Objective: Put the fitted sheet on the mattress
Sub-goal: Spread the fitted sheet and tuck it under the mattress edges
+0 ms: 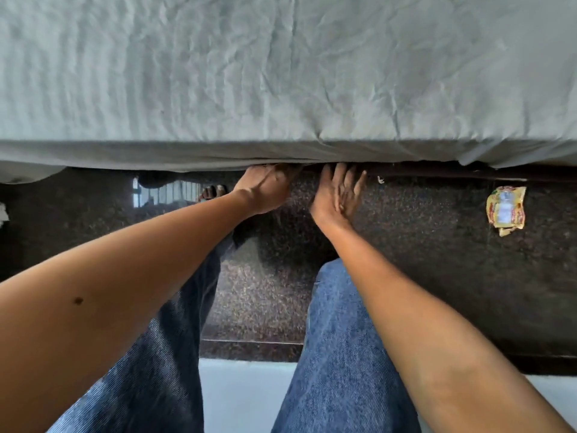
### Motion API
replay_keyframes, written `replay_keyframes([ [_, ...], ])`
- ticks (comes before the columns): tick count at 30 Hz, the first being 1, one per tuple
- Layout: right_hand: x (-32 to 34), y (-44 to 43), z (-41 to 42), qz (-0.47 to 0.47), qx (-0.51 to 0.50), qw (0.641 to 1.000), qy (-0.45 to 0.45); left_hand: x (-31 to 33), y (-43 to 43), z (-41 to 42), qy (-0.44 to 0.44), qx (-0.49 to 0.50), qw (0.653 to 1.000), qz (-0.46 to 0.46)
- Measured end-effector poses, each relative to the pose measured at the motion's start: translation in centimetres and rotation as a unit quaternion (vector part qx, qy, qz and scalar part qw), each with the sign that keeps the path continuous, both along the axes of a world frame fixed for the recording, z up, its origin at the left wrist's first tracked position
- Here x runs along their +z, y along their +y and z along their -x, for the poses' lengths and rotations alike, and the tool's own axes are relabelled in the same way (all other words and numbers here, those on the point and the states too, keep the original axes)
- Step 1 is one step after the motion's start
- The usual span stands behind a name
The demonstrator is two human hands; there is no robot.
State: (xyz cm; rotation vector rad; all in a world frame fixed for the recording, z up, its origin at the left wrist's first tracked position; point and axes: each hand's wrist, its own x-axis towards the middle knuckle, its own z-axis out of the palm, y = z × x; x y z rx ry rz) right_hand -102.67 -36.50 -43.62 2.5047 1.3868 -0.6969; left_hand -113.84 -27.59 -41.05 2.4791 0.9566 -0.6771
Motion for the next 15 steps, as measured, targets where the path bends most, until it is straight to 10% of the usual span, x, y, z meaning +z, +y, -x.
replay_keyframes([
  [15,0.8,1.2,0.1,-0.005,0.031,0.998,0.050,-0.5,-1.0,0.8,-0.024,0.047,0.999,0.013],
])
